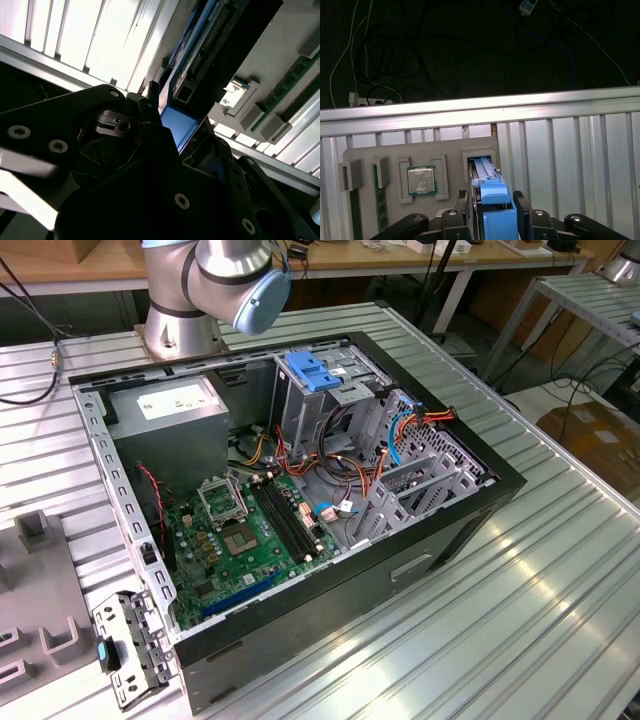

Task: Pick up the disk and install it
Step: 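Pick up the disk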

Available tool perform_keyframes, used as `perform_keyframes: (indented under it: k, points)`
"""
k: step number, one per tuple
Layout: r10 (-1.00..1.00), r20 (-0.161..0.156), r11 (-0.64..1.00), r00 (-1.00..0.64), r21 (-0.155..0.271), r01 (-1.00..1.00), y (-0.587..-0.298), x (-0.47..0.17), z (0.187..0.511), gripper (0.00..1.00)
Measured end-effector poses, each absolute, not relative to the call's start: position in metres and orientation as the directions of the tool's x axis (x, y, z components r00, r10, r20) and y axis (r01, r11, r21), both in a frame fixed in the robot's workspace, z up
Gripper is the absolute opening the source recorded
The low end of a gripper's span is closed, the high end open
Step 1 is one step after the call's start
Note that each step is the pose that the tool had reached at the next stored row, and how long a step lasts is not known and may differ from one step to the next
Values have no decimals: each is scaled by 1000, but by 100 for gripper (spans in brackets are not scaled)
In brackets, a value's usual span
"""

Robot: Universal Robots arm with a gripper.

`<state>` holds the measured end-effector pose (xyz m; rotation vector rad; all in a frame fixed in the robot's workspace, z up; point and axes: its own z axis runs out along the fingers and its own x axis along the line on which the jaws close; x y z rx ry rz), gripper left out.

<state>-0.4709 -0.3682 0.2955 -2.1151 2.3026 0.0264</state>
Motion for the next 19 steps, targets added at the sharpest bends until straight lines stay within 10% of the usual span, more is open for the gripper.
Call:
perform_keyframes:
  k: [19]
  points:
    - [-996,-22,85,-85,3,-996,-368,-472,294,48]
